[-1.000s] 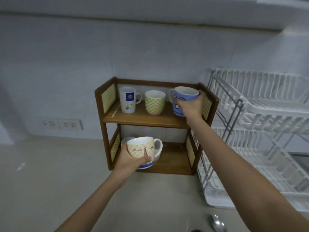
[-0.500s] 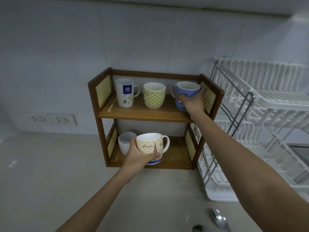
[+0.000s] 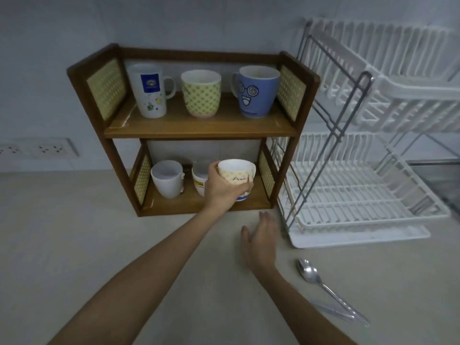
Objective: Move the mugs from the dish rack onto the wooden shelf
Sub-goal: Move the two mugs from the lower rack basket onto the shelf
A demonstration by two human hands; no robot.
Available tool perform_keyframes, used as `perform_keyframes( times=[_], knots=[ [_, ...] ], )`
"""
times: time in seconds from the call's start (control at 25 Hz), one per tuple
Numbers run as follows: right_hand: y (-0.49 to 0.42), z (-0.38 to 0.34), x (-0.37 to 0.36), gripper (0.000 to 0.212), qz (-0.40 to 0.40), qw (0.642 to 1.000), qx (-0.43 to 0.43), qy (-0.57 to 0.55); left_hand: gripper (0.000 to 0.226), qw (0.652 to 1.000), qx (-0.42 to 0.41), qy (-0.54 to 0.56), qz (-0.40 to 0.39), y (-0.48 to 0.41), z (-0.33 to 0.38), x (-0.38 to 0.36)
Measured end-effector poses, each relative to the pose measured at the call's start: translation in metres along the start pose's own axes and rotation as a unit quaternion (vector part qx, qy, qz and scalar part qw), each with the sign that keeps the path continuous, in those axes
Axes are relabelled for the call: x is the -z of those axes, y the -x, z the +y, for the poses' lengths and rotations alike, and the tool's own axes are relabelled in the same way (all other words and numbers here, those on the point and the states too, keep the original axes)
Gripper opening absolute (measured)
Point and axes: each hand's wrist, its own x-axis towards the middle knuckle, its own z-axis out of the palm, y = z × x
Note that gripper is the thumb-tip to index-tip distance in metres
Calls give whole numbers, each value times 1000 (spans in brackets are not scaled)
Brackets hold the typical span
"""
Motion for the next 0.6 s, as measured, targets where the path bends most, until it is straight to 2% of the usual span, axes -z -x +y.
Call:
perform_keyframes(
  times=[0.08,0.16,0.28,0.6],
  knots=[
    [6,13,-23,72,-95,989,-10,109,96,999,11,-25,20,-4,-2,-22],
    [8,20,-35,76,-137,975,22,171,95,998,34,-39,34,-10,-6,-41],
    [10,29,-41,80,-124,970,45,204,95,997,33,-51,46,-19,-21,-58],
    [9,29,-43,82,-96,974,47,200,98,999,2,-13,43,-38,-50,-76]
  ],
)
